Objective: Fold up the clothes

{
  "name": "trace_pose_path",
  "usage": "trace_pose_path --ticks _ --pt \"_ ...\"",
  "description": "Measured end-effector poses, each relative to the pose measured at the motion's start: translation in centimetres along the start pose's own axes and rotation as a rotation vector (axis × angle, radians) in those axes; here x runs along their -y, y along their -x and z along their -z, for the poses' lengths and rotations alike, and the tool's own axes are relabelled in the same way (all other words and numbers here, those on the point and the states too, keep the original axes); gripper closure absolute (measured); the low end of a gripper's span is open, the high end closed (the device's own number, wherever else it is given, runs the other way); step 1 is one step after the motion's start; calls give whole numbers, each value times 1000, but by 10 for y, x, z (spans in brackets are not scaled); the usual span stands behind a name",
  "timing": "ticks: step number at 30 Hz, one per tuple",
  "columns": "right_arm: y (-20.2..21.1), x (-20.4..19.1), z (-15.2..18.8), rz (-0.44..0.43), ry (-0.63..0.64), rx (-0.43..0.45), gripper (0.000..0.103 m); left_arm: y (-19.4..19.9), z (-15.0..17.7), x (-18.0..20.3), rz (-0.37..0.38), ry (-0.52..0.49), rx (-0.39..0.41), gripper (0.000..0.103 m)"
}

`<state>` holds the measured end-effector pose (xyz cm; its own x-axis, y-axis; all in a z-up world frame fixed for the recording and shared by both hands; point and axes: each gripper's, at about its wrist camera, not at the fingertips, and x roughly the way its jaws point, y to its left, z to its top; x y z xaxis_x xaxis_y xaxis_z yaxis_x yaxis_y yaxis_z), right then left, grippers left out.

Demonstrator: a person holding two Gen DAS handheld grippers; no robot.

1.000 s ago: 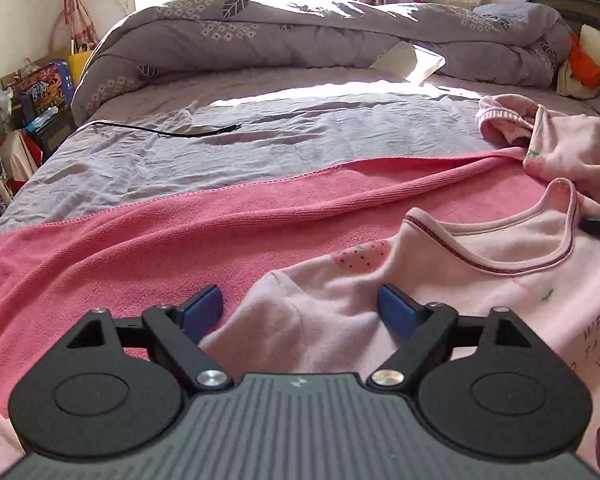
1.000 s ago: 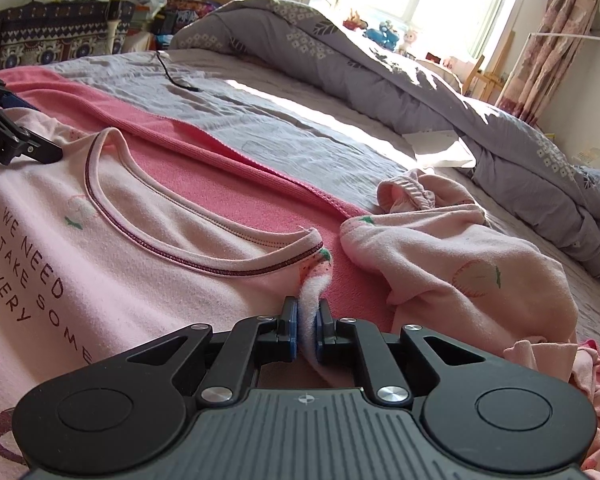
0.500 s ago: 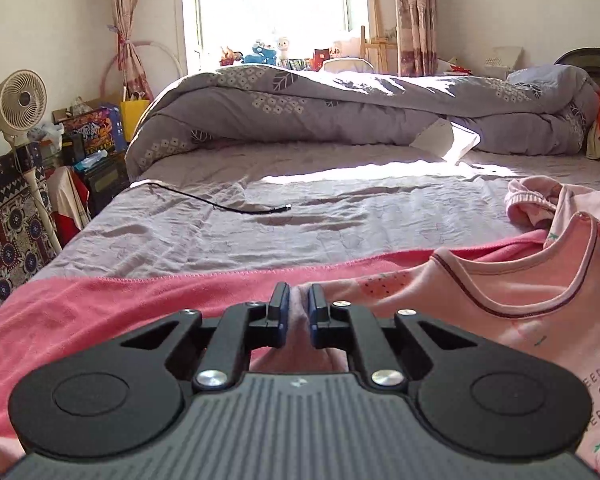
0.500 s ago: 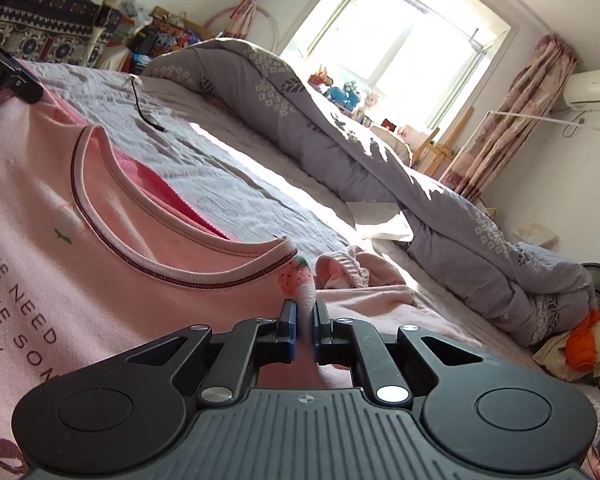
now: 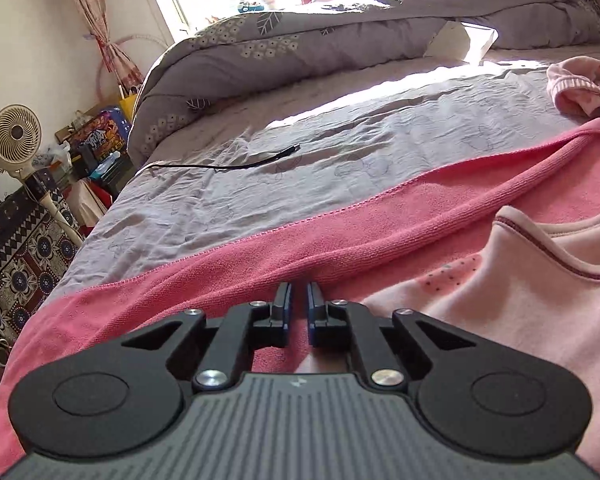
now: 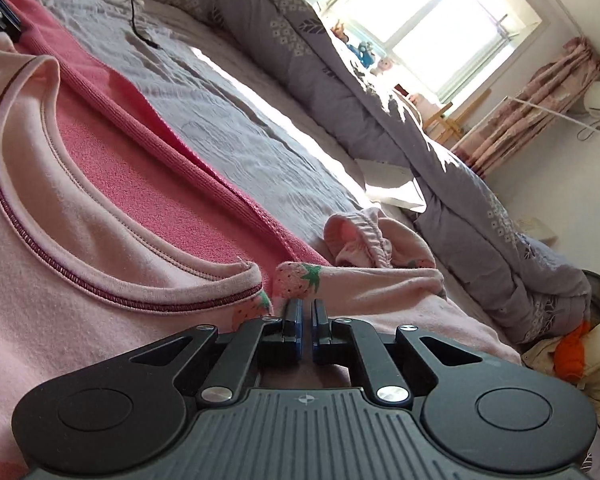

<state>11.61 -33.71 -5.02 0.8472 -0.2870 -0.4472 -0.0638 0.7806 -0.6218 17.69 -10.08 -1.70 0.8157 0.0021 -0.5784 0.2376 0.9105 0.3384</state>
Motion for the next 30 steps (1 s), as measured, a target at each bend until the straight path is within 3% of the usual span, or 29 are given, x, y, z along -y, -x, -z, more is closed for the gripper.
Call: trace_pose_path --ticks 9,13,15,16,17,18,22,24,30 --pt "2 -6 -1 23 38 -3 95 0 1 -7 27 35 1 95" --pt "7 5 -5 -1 -13 -1 91 -1 1 -9 39 50 1 96" --pt "19 20 -9 -51 -97 11 73 -1 1 -11 47 60 0 95" --pt "27 29 -12 -96 -149 17 65 -1 2 -12 50 64 0 96" --pt "34 36 -14 -147 -189 20 50 -1 2 -12 51 66 0 95" --pt "43 42 -16 -203 -222 26 44 -1 2 -12 51 65 -1 95" --pt "66 55 -21 -352 -287 33 38 0 1 -12 46 60 0 95" --pt "63 53 -19 -364 -291 13 31 -1 1 -11 45 60 0 95" --pt "36 49 0 -357 -358 -80 28 -1 2 -11 46 60 0 95"
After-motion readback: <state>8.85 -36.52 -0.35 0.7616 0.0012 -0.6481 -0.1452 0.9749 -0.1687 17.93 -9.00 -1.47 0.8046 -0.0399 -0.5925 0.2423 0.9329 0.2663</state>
